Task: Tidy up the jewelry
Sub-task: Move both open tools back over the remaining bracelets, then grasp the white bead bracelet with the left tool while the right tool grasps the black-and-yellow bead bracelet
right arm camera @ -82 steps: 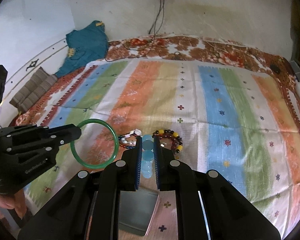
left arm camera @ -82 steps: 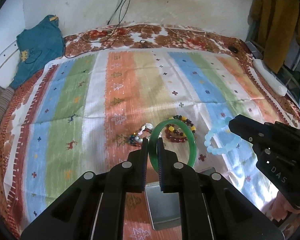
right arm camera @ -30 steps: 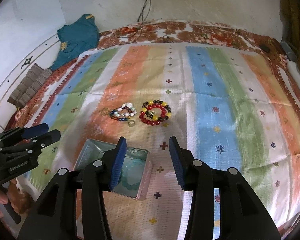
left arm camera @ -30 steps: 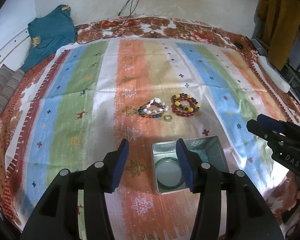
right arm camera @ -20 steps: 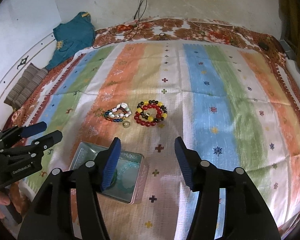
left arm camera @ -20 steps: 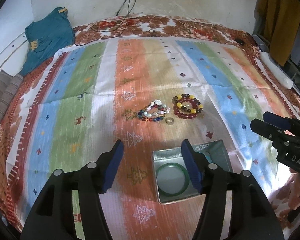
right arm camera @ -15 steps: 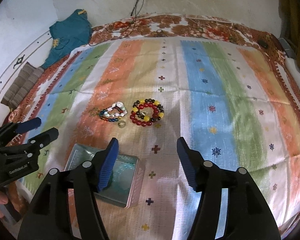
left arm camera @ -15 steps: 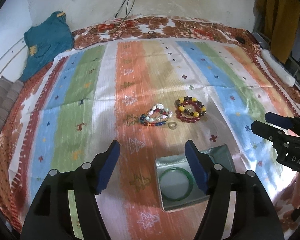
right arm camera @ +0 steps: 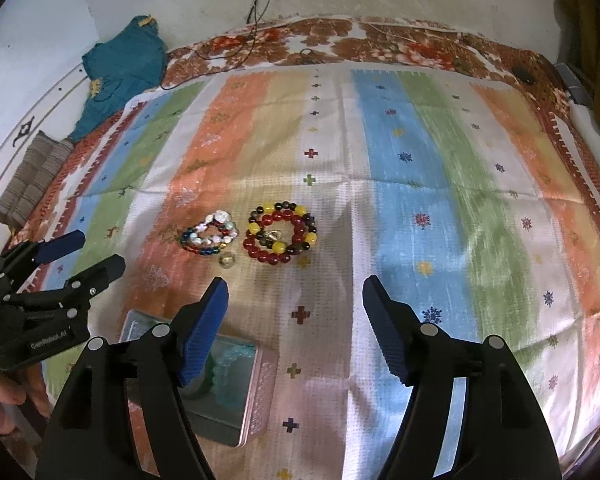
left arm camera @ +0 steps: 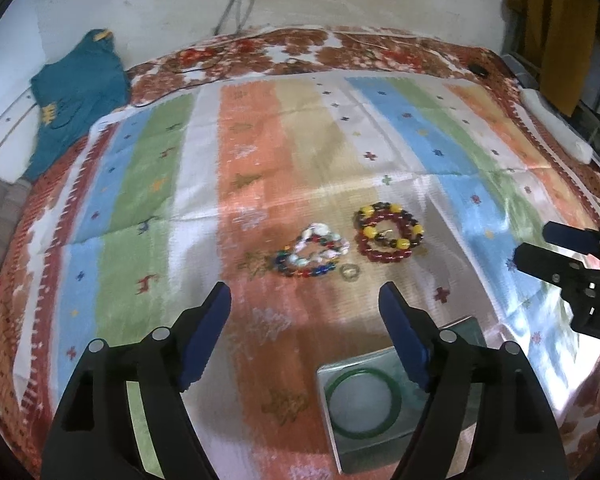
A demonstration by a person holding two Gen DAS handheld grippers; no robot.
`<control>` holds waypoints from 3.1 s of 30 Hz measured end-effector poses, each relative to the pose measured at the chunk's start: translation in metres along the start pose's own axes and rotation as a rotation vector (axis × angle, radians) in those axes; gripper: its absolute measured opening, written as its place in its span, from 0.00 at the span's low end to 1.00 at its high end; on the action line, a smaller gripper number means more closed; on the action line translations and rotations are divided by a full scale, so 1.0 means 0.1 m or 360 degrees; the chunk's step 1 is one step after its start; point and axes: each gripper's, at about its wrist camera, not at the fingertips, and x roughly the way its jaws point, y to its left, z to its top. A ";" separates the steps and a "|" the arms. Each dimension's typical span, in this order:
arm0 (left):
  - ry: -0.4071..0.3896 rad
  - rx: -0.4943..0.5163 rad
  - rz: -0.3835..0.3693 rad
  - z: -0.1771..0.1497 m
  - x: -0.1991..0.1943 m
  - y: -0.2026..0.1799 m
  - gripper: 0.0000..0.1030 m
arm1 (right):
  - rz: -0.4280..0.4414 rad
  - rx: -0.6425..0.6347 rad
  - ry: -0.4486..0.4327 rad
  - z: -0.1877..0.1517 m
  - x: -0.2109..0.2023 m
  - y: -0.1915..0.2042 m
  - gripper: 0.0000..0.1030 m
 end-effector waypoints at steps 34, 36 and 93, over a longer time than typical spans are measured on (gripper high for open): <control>0.0141 -0.0140 -0.0086 0.36 0.85 0.30 0.75 | -0.0082 0.0000 0.0189 0.32 0.84 -0.07 0.72; 0.0165 -0.0133 -0.0090 0.35 0.91 0.31 0.75 | -0.0091 -0.0007 0.0206 0.33 0.90 -0.07 0.72; 0.0341 0.0069 -0.0122 0.46 1.63 0.09 0.08 | -0.0261 -0.0055 0.0380 0.40 1.59 -0.24 0.17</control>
